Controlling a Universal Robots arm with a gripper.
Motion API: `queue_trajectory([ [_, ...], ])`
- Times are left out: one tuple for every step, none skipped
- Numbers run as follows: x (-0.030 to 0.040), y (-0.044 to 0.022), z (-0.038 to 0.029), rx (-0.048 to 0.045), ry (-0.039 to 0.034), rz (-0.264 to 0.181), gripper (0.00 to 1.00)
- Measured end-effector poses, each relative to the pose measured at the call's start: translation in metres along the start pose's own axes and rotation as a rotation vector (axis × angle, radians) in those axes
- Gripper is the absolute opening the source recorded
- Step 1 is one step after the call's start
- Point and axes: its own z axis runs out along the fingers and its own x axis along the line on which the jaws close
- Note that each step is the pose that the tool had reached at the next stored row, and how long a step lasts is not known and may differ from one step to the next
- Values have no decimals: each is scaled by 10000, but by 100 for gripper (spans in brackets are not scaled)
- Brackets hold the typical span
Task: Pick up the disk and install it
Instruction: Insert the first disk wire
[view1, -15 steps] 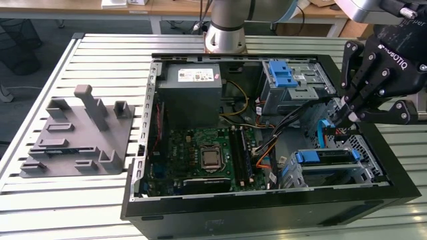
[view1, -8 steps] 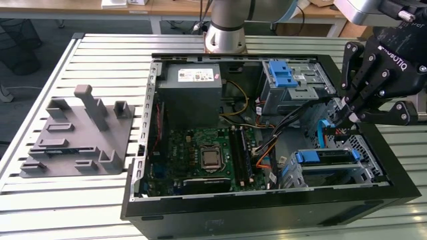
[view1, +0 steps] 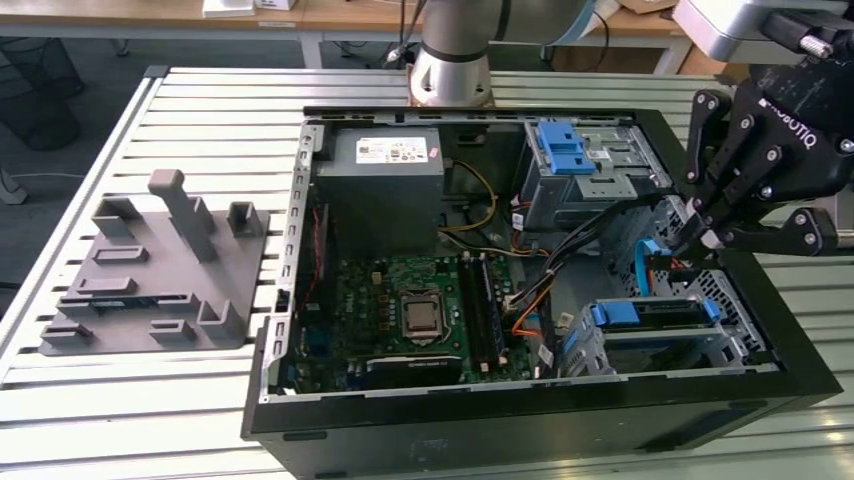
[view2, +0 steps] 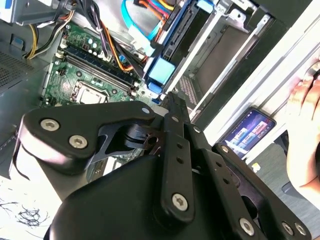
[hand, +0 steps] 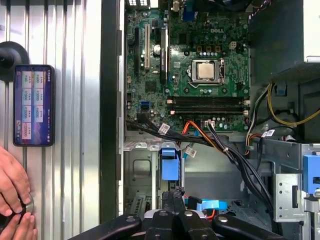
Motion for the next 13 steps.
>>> queue_trajectory([
  [-1,-20,7,0,-1,-1,11],
  [-2,-38,13,0,-1,-1,11],
  [-3,-56,19,0,0,-1,11],
  [-4,-72,25,0,-1,-1,11],
  [-6,-87,32,0,0,-1,11],
  [-6,-99,39,0,0,-1,11],
  [-7,-111,47,0,-1,-2,11],
  [-7,-122,55,0,-1,-1,11],
  [-8,-135,64,0,-1,-1,11],
  [-8,-148,73,0,-1,-1,11],
  [-9,-160,81,0,-1,-2,11],
  [-9,-168,88,0,0,-2,11],
  [-9,-169,89,0,2,-1,11],
])
